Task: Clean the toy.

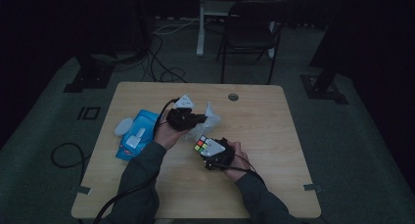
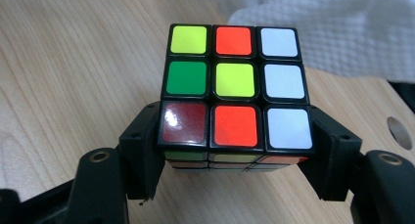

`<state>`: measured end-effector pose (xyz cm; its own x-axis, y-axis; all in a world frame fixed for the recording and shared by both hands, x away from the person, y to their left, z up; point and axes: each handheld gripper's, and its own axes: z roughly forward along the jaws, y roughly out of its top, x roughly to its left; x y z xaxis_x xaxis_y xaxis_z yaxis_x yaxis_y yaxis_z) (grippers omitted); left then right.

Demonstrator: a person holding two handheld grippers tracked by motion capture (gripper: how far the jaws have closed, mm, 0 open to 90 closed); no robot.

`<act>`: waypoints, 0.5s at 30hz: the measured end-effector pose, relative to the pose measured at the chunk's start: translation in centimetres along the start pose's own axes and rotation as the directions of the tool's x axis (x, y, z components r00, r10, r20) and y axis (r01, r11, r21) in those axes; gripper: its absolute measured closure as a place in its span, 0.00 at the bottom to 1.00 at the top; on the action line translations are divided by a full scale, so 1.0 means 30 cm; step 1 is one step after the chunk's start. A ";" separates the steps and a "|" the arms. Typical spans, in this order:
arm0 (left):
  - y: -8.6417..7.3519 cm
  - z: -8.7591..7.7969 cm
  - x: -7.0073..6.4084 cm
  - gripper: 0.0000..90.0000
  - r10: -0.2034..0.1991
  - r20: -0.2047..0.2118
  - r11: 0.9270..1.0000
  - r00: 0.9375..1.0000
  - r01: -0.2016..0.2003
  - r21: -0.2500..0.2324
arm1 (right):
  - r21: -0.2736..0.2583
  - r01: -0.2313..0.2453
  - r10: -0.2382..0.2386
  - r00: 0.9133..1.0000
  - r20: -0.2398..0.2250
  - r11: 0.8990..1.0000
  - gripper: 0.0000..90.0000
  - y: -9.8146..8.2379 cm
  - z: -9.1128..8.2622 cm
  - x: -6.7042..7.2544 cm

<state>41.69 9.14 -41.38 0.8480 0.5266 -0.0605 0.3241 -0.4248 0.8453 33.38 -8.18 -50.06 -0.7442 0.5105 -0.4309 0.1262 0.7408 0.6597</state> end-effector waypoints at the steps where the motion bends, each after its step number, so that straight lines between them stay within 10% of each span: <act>1: 0.008 0.005 -0.007 0.98 0.001 0.009 1.000 1.000 -0.001 -0.006 | 0.004 0.007 -0.007 1.000 0.006 1.000 0.38 0.001 0.002 0.005; 15: 0.038 0.045 -0.035 0.98 -0.003 0.074 1.000 0.997 0.004 -0.016 | 0.002 0.072 -0.072 0.994 0.081 0.997 0.38 0.004 -0.003 0.030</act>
<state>41.74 7.11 -41.05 0.8757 0.4719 -0.1023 0.3210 -0.4107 0.8534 32.67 -7.67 -50.30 -0.6958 0.4892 -0.5259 0.0734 0.7768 0.6255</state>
